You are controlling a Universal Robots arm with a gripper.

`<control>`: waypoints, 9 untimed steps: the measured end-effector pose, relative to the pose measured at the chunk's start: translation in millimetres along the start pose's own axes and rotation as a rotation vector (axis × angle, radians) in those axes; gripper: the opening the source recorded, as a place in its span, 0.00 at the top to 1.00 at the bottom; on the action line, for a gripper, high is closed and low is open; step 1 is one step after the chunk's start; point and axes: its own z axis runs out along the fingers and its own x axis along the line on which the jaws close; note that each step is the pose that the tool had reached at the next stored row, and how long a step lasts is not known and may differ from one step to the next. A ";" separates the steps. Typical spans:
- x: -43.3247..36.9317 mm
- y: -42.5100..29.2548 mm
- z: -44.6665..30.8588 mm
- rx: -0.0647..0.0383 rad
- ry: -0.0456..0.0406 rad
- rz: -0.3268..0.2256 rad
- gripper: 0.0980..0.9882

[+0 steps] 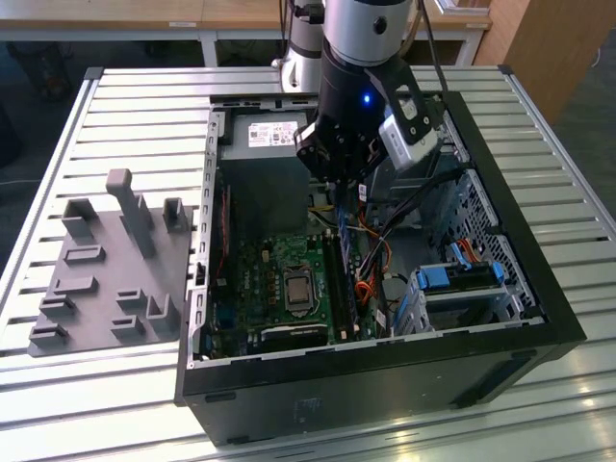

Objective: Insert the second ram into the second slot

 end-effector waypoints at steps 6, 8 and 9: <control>0.0 -0.6 3.8 0.000 0.0005 0.000 0.98; 0.0 -0.7 4.4 0.000 0.0005 0.000 0.98; 0.0 -0.7 4.7 0.000 0.0005 0.000 0.98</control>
